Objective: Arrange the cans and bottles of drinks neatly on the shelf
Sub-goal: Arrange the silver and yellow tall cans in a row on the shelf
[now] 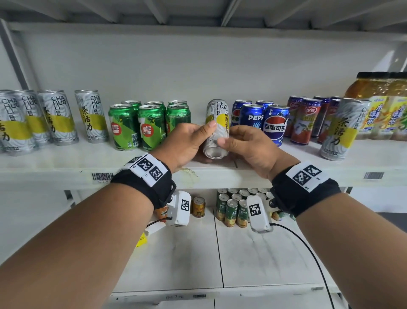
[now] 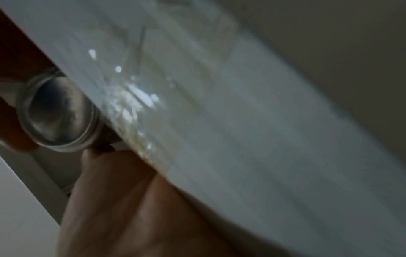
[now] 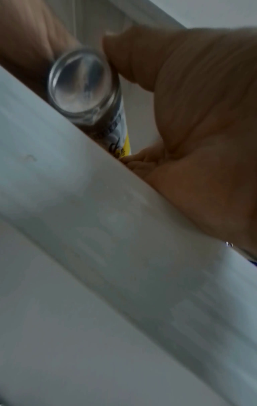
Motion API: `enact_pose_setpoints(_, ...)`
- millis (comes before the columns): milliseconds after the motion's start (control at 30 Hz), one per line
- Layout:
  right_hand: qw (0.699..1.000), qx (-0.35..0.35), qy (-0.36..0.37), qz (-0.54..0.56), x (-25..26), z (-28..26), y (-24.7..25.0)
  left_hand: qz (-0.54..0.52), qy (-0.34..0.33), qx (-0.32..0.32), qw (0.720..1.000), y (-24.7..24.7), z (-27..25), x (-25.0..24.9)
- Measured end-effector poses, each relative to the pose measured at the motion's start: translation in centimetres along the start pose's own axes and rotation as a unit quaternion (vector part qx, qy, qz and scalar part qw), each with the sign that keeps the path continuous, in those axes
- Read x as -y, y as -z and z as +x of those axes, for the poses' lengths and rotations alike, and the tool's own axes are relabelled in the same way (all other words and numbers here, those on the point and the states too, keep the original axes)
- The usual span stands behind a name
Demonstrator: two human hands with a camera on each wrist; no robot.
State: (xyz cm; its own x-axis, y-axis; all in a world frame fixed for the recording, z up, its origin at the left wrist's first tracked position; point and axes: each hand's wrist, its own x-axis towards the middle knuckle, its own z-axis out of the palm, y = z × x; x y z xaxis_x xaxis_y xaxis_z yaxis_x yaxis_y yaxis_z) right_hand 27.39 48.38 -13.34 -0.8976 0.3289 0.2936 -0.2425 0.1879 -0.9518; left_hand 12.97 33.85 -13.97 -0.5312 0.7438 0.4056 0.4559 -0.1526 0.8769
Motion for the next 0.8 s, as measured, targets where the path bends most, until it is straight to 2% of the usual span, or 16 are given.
enact_pose_setpoints(167, 1.0, 0.017, -0.007, -0.017, -0.52, 0.29, 0.23, 0.078, -0.025, -0.007, 0.997, -0.13, 0.13, 0.1)
enact_pose_setpoints(367, 1.0, -0.005, 0.015, -0.014, -0.56, 0.27, 0.38, 0.04, 0.0, 0.007, 0.999, -0.22, 0.65, 0.64)
enact_pose_setpoints(500, 1.0, -0.002, 0.004, -0.026, -0.6, 0.43, 0.5, 0.053, 0.012, -0.012, 0.998, -0.4, 0.76, 0.58)
enact_pose_setpoints(667, 0.999, -0.009, 0.02, -0.037, -0.76, 0.59, 0.43, -0.002, 0.011, -0.027, 1.0, -0.25, 0.37, 0.58)
enact_pose_setpoints(800, 0.998, -0.019, 0.03, -0.058, -1.0, 0.83, 0.28, 0.05, 0.004, 0.008, 0.999, -0.36, 0.18, 0.19)
